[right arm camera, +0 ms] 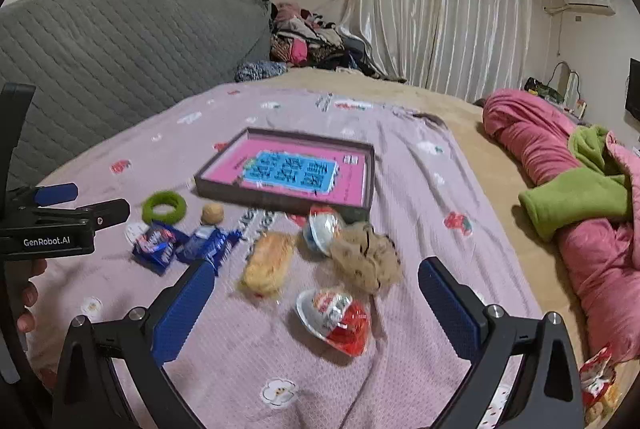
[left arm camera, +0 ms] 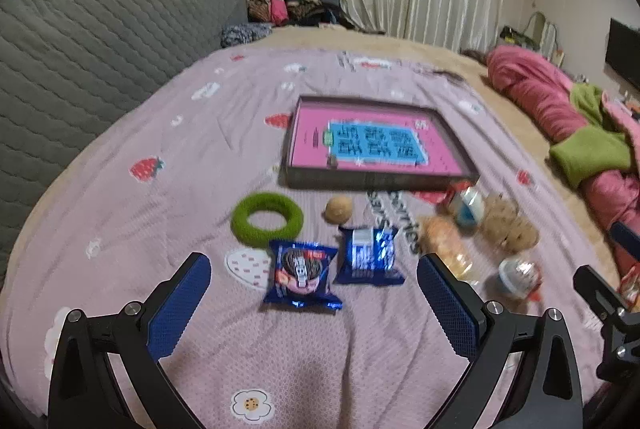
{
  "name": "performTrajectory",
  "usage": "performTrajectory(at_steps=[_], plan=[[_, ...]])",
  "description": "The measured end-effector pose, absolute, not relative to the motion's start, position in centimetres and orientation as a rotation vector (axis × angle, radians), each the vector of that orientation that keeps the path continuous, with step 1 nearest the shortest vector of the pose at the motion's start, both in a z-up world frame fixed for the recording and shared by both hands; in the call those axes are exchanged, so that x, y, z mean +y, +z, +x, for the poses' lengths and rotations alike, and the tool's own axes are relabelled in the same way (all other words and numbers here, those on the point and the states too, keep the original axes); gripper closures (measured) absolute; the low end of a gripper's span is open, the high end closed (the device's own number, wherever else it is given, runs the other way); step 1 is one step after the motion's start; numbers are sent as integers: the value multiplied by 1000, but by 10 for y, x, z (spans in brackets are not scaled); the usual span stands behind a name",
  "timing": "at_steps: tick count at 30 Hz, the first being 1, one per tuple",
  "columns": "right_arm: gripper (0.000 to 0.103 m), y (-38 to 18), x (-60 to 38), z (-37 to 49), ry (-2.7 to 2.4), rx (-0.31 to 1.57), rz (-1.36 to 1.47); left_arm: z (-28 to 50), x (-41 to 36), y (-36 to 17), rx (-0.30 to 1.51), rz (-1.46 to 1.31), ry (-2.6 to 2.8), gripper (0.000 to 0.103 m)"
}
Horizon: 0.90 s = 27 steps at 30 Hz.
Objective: Organize objects
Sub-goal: 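Move both tools toward the snacks in front of the tray, then grasp the blue Oreo pack with the left tool while the right tool grasps the red egg toy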
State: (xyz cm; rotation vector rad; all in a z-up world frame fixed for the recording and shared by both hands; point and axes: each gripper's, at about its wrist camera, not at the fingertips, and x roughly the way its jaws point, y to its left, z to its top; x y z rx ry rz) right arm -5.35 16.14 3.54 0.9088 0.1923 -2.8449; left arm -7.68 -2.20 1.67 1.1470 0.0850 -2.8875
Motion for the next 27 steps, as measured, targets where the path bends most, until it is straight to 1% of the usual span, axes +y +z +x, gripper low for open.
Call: performTrajectory(at_steps=[5,9,11,19,24,27], plan=[[0,7,169,-59,-2830,190,979,-86,-20,-11,35,1195,-2906,0],[0,-13,170,-71,-2815,258,1046,-92,-27,-30,91,1230,-2928,0],[0,-20,171,-76,-2809,262,1061,-98,-29,-38,94,1246,-2921,0],[0,-40,177,-99,-2787,268,1130,-118,-34,-60,19,1254,-2882,0],[0,-50,182,-103,-2786,241,1140,-128,-38,-73,32,1290,-2852,0],[0,-55,185,-107,-2791,219,1156,-136,-42,-83,89,1318,-2848,0]])
